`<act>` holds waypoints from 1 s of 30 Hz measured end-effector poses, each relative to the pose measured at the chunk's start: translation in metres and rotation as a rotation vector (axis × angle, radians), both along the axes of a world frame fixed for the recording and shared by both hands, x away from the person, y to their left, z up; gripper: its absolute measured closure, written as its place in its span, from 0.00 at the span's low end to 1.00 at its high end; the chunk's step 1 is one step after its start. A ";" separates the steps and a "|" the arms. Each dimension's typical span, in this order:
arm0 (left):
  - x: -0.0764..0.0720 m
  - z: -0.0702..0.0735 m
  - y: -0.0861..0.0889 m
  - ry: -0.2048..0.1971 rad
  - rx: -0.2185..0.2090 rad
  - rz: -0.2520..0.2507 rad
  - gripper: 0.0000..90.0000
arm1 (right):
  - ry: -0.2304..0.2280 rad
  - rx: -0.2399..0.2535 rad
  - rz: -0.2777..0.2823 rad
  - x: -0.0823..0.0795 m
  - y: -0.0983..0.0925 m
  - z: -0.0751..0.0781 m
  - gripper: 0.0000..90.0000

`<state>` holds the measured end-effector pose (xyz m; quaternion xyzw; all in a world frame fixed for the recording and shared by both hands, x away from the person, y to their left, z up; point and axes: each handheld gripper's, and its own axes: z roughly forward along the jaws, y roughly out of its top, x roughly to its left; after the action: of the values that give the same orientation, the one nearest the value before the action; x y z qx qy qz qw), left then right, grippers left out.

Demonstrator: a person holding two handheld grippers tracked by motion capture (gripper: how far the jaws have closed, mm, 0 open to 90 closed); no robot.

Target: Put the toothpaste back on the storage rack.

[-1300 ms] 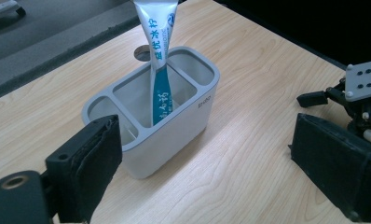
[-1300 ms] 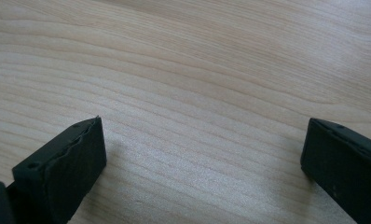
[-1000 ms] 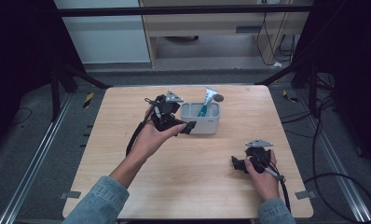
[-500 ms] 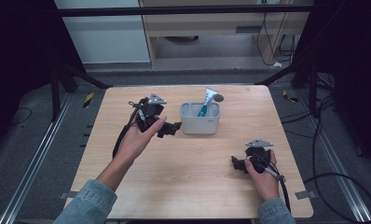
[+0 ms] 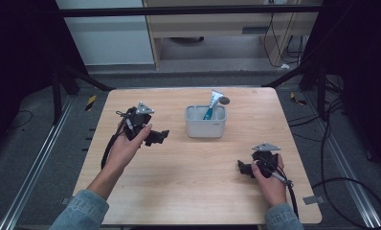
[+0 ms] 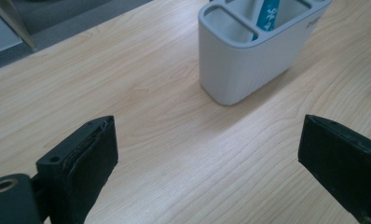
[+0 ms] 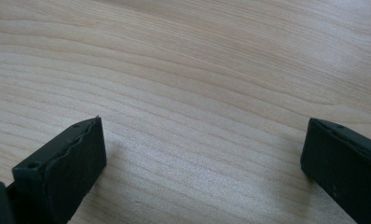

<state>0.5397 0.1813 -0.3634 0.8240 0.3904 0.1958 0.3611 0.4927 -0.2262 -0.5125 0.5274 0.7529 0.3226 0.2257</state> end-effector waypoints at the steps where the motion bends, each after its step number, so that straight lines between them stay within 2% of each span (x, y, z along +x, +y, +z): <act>1: 0.000 -0.003 0.003 0.003 0.004 0.004 0.05 | 0.000 0.000 0.000 0.000 0.000 0.000 0.00; 6: -0.001 -0.015 0.016 0.020 0.022 0.032 0.05 | 0.000 0.000 0.000 0.000 0.000 0.000 0.00; 10: -0.003 -0.022 0.023 0.021 0.037 0.036 0.05 | 0.000 0.000 0.000 0.000 0.000 0.000 0.00; 16: -0.004 -0.038 0.035 0.045 0.071 0.045 0.05 | 0.000 0.000 0.000 0.000 0.000 0.000 0.00; 19: -0.005 -0.047 0.042 0.059 0.073 0.047 0.05 | 0.000 0.000 0.000 0.000 0.000 0.000 0.00; 22: -0.005 -0.055 0.048 0.065 0.099 0.049 0.05 | 0.000 0.000 0.000 0.000 0.000 0.000 0.00; 30: -0.008 -0.070 0.066 0.104 0.112 0.075 0.05 | 0.000 0.000 -0.001 0.000 0.000 0.000 0.00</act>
<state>0.5321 0.2469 -0.4339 0.8368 0.4275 0.1875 0.2862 0.4926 -0.2262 -0.5125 0.5276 0.7528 0.3225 0.2258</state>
